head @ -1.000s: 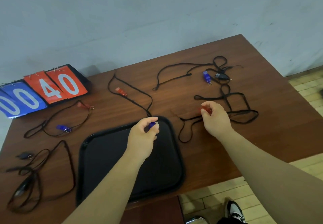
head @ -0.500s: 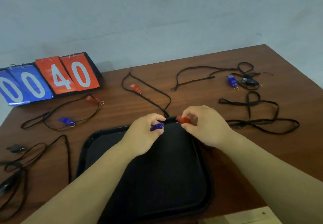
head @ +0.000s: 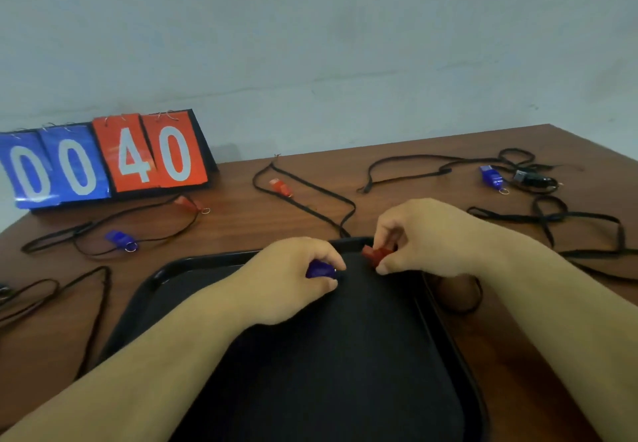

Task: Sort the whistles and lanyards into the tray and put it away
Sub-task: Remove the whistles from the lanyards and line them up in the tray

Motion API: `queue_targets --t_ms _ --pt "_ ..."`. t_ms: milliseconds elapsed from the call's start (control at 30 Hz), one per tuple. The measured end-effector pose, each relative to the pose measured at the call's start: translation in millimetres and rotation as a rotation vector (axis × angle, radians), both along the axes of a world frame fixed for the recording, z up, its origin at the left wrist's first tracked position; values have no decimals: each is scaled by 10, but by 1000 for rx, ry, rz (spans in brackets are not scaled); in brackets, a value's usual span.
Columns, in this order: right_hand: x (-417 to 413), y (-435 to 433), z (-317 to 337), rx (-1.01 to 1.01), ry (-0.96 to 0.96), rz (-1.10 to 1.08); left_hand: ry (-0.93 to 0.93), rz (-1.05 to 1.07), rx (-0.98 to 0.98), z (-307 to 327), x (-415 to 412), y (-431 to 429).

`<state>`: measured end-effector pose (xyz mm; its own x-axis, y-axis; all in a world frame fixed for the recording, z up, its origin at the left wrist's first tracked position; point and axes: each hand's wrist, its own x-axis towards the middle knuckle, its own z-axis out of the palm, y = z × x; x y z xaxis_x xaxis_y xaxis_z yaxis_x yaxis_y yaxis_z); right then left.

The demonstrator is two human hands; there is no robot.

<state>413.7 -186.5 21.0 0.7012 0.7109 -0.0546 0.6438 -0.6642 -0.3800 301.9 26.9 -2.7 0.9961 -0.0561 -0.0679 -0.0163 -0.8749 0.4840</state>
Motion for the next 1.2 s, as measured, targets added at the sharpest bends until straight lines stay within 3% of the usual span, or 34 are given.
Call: queue_targets --t_ms 233,533,1100,1200 --pt "-84 18 -49 -19 -102 12 -81 -15 82 -77 4 -96" --pt "-86 35 -49 -97 -168 -10 -44 -51 127 12 9 19" --pt "-62 46 -123 72 -57 -78 15 -3 101 153 -28 9" --pt "-93 7 -80 183 -86 -117 -48 49 0 199 -42 18"
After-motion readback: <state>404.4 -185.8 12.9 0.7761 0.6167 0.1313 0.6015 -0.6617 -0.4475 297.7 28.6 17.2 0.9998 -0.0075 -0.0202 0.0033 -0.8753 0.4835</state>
